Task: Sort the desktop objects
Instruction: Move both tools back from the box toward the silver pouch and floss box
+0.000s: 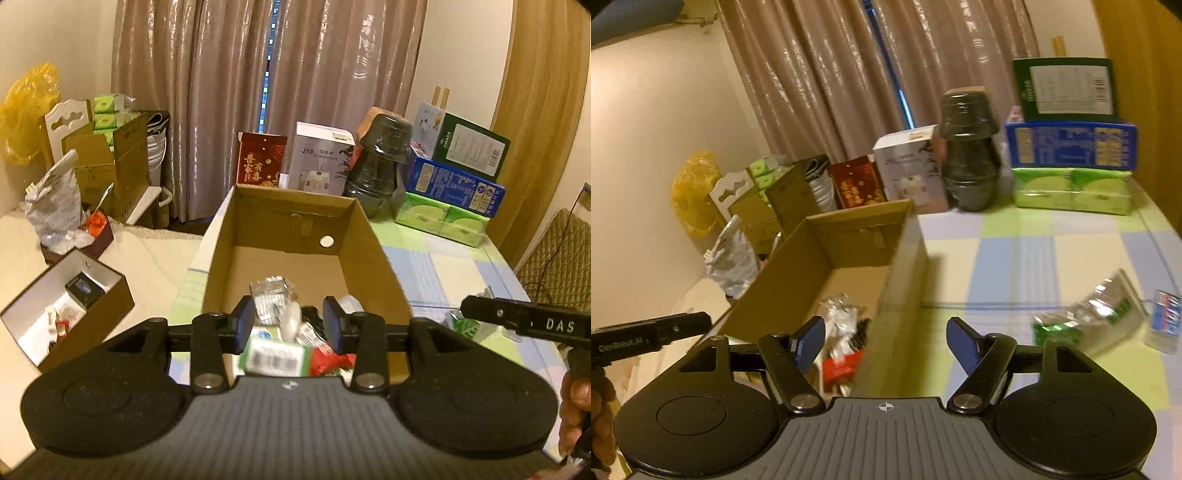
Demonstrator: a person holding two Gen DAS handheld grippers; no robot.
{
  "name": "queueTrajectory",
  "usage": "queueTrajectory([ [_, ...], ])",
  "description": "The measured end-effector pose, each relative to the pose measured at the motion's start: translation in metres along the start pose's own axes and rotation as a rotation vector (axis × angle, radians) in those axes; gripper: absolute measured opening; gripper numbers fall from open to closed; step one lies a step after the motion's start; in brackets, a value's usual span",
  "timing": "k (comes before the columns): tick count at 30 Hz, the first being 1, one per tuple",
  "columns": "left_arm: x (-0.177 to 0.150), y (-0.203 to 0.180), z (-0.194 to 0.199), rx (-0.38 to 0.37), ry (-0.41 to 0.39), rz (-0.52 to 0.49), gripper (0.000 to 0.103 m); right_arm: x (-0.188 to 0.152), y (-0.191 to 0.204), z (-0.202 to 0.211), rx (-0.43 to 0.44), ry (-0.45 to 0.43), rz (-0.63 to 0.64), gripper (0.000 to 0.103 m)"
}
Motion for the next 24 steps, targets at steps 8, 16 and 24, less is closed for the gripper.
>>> queueTrajectory([
  [8, -0.021, -0.032, 0.041, -0.022, 0.014, 0.01, 0.055, -0.01, -0.014, 0.054, -0.048, -0.007, 0.039, 0.086],
  [16, -0.034, -0.062, 0.067, -0.036, 0.016, -0.004, 0.081, -0.013, -0.034, 0.093, -0.091, -0.026, 0.026, 0.095],
  [24, -0.045, -0.093, 0.079, -0.064, 0.027, -0.029, 0.101, -0.023, -0.06, 0.12, -0.13, -0.023, -0.004, 0.1],
])
Point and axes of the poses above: each gripper's, at about its wrist camera, not at the fingertips, and z roughly against the way its jaws point, y to its left, x to its top, the point moved 6 cm from there along -z, roughly the way its jaws point, and after that the axes turned 11 degrees about -y, right-handed, at the moved point
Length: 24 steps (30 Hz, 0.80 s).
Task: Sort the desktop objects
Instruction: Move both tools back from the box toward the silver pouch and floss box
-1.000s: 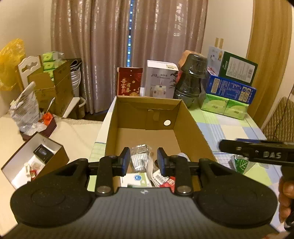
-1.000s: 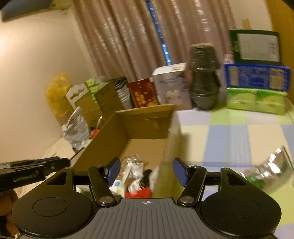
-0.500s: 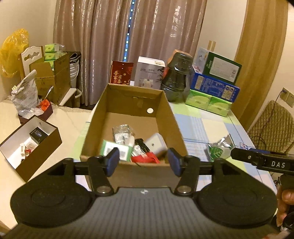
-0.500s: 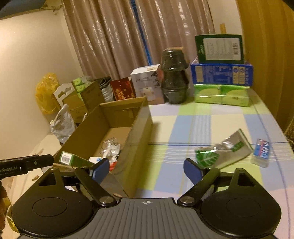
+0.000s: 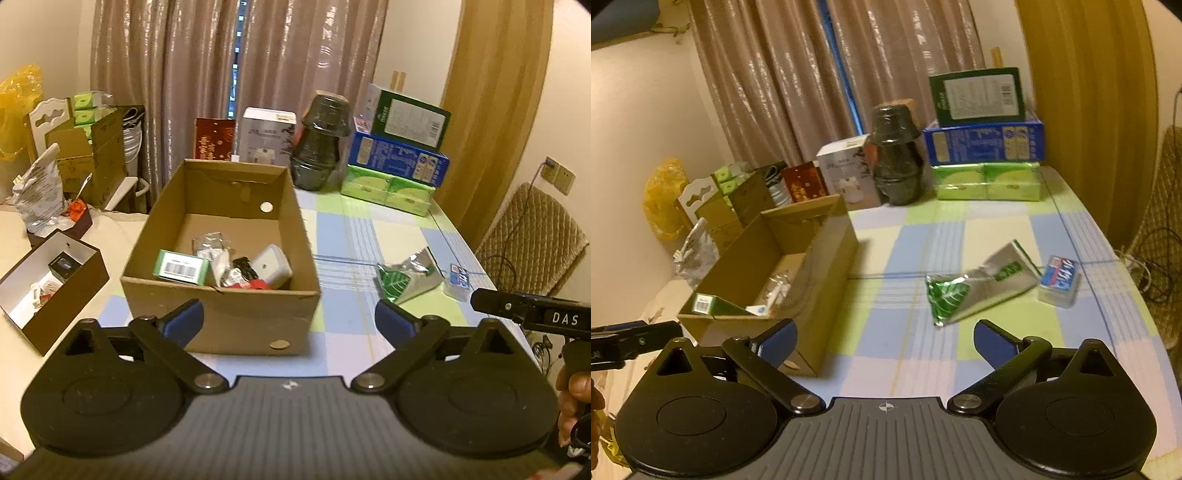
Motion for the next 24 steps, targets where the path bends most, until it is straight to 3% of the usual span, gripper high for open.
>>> queueTrajectory([
  [7, -0.003, -0.025, 0.003, -0.038, -0.018, -0.026, 0.102, -0.01, -0.035, 0.021, -0.064, 0.003, -0.048, 0.101],
  [24, -0.025, -0.101, -0.024, -0.181, 0.067, -0.098, 0.102, -0.017, -0.105, 0.055, -0.187, -0.014, -0.136, 0.101],
])
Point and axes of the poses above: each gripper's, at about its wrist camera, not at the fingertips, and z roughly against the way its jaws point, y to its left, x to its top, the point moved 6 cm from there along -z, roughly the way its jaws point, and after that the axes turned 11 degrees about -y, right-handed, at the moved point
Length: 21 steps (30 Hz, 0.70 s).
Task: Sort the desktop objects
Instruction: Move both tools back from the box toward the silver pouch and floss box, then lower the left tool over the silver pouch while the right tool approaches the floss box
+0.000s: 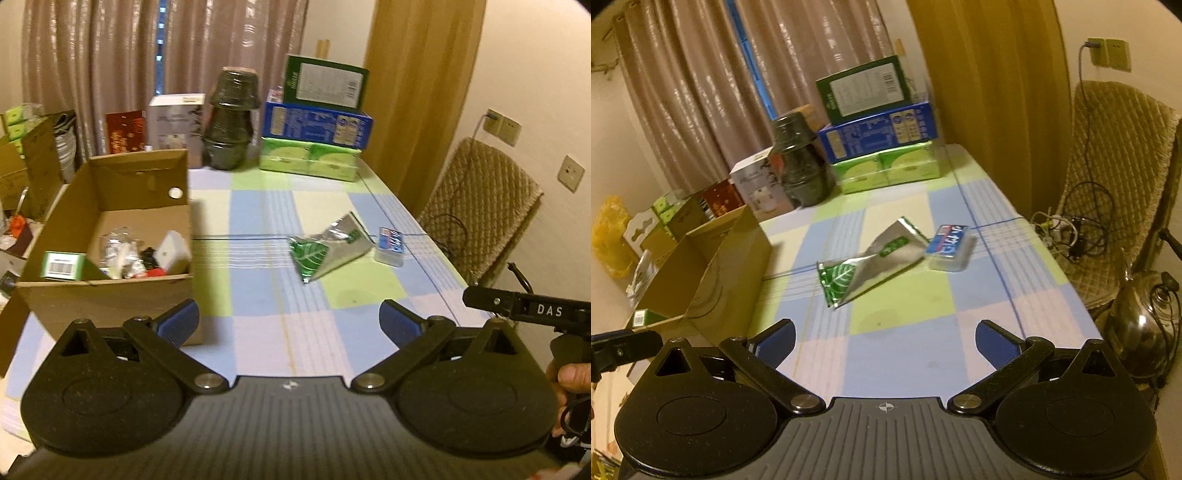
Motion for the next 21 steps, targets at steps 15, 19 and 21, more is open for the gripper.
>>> queueTrajectory([
  [15, -0.009, -0.027, -0.028, -0.056, 0.062, -0.037, 0.102, 0.002, -0.018, -0.006, -0.026, 0.013, -0.016, 0.101],
  [19, -0.01, -0.028, -0.033, -0.061, 0.07, -0.033, 0.102, -0.002, -0.024, -0.009, -0.039, 0.024, -0.024, 0.101],
  [21, -0.012, -0.029, -0.036, -0.064, 0.076, -0.033, 0.102, -0.004, -0.027, -0.009, -0.043, 0.029, -0.027, 0.101],
])
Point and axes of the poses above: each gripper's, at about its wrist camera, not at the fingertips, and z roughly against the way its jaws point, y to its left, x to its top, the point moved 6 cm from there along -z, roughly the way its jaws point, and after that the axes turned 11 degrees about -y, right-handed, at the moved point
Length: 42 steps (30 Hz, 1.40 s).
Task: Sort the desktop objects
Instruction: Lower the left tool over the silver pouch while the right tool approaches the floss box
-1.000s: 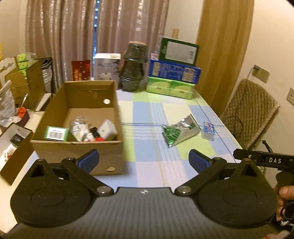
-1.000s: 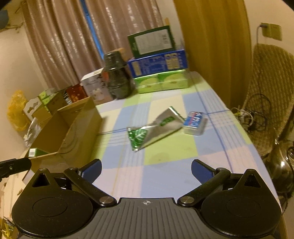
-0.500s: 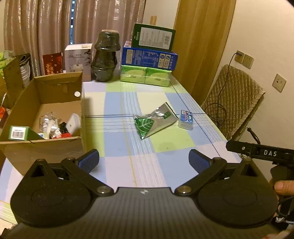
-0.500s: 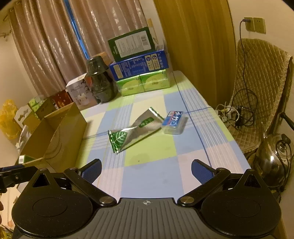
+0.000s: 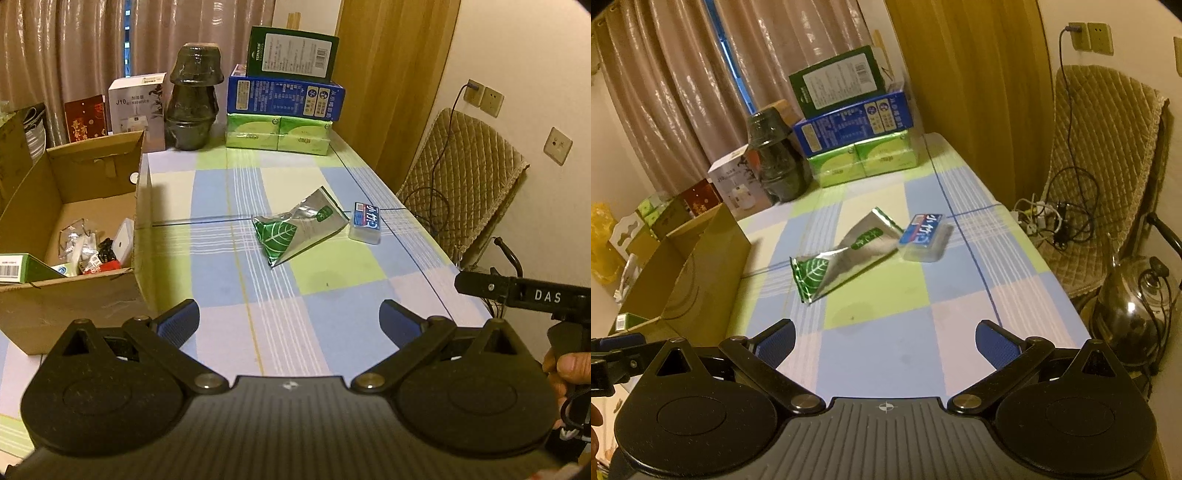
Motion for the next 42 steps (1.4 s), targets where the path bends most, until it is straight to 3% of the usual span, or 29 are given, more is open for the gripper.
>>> queueTrajectory([
  [18, -0.004, -0.012, -0.038, -0.064, 0.055, -0.046, 0.102, -0.003, -0.017, -0.021, -0.023, 0.053, 0.033, 0.101],
  [35, 0.03, -0.023, -0.12, -0.121, 0.125, -0.243, 0.102, 0.015, -0.042, -0.083, 0.018, 0.164, 0.302, 0.101],
  [42, 0.036, -0.031, -0.161, -0.149, 0.183, -0.357, 0.102, 0.024, -0.036, -0.118, 0.151, 0.18, 0.522, 0.101],
])
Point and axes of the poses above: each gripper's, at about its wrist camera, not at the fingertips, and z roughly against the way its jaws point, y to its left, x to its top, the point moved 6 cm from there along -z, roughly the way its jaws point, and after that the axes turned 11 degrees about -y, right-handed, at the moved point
